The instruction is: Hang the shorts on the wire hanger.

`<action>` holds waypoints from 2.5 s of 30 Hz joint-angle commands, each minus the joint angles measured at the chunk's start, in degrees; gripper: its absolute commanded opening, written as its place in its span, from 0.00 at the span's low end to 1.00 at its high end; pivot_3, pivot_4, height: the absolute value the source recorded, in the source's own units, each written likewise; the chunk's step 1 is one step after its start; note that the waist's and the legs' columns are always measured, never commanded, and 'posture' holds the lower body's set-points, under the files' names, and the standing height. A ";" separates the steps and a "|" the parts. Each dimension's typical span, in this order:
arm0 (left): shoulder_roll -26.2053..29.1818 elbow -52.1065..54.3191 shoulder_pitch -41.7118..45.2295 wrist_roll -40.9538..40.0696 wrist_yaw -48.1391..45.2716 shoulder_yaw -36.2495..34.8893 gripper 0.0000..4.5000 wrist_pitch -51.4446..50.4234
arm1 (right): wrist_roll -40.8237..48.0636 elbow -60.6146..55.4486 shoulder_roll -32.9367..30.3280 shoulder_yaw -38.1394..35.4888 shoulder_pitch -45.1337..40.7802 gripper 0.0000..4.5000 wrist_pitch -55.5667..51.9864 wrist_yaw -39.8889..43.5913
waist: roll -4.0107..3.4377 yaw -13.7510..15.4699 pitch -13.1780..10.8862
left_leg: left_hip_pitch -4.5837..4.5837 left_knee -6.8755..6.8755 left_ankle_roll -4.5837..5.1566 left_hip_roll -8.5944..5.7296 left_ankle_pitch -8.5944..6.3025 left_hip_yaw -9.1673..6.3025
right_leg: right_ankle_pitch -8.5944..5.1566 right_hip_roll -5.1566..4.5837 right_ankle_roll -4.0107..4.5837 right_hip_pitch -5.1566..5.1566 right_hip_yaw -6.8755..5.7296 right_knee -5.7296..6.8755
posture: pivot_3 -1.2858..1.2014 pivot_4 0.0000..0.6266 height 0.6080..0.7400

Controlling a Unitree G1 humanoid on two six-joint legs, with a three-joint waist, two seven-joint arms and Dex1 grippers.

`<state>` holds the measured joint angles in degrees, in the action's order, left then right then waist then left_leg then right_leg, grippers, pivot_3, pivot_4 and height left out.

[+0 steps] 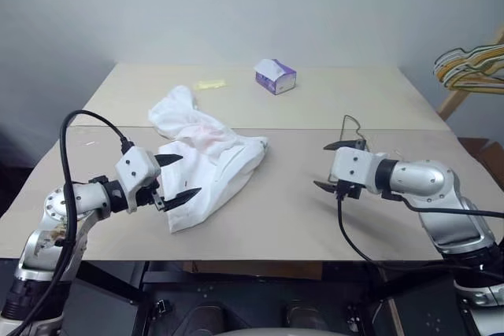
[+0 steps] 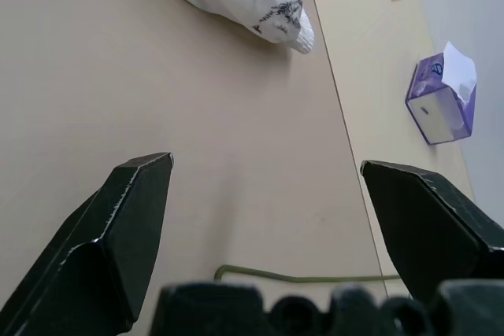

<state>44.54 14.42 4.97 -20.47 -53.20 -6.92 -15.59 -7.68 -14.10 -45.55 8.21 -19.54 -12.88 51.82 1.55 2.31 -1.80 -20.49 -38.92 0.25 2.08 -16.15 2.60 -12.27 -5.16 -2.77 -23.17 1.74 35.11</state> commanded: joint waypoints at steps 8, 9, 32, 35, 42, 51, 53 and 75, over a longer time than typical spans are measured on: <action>0.65 4.54 -0.17 -0.57 2.32 -1.68 1.00 -2.97 | 0.41 -0.01 -0.11 -0.85 -2.05 0.99 2.17 -0.44 | 0.00 0.32 0.00 | 0.00 0.00 0.00 0.00 0.00 -0.01 | 0.00 0.00 0.00 0.01 0.00 0.00 | 0.57 0.00 1.00; 0.99 4.73 -0.30 -0.43 2.05 -1.52 1.00 -3.04 | 0.31 0.12 -0.07 -0.82 -2.10 0.99 2.32 -0.54 | 0.00 0.32 0.00 | 0.00 0.00 0.00 0.00 0.00 -0.01 | 0.00 0.00 0.00 0.01 0.00 0.00 | 0.57 0.00 1.00; 11.13 -10.75 0.26 4.00 -20.13 6.21 1.00 6.30 | -0.36 -6.16 0.01 -1.76 3.00 0.99 -2.01 -3.18 | -0.02 -0.44 -0.02 | 0.01 -0.03 -0.01 0.06 0.00 0.10 | -0.08 0.01 0.06 -0.04 -0.02 0.05 | 0.53 0.00 1.00; 10.67 -13.71 1.81 7.06 -20.97 9.06 1.00 9.23 | -0.34 -7.20 -0.13 -2.06 3.69 0.99 -2.79 -3.45 | -0.02 -1.07 -0.02 | 0.01 -0.02 -0.01 0.06 0.00 0.10 | -0.08 0.01 0.06 -0.04 -0.02 0.06 | 0.52 0.00 1.00; 8.26 -21.57 5.13 10.82 -20.75 12.79 0.92 11.03 | -0.47 -8.60 0.41 -1.48 4.36 1.00 -4.28 -4.21 | -0.01 -2.26 -0.02 | 0.01 -0.03 -0.01 0.06 0.00 0.10 | -0.06 0.02 0.05 -0.04 -0.01 0.07 | 0.52 0.00 1.00; 7.98 -27.59 6.58 16.74 -19.46 15.91 0.28 14.88 | -0.67 -8.00 0.76 -0.89 2.82 1.00 -4.53 -4.31 | -0.04 -2.95 0.00 | 0.15 -0.02 -0.01 0.06 0.00 0.09 | -0.08 0.01 0.05 0.06 0.00 0.13 | 0.52 0.00 1.00; 7.52 -28.02 6.99 16.94 -18.72 15.77 0.14 15.24 | -1.07 -7.48 0.94 -0.26 2.34 1.00 -4.10 -4.37 | -0.09 -2.99 0.03 | 0.19 -0.02 -0.01 0.07 0.00 0.09 | -0.11 0.01 0.03 0.06 0.00 0.20 | 0.52 0.00 1.00; 25.20 -4.72 -18.55 11.75 -24.28 -0.18 0.01 15.46 | -25.75 37.13 19.52 25.32 -23.42 1.00 30.02 -20.98 | -0.05 -3.94 0.02 | -0.01 0.07 -0.01 0.12 0.00 0.28 | -0.38 0.06 0.26 -0.63 0.24 0.93 | 0.57 0.00 1.00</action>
<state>68.34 7.33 -12.88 -7.52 -77.20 -4.22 0.33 -32.10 21.99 -26.34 33.43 -40.61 13.74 33.01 1.51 -1.64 -1.78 -20.54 -38.85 0.24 2.20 -16.15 2.91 -12.65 -5.09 -2.50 -23.92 2.03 36.09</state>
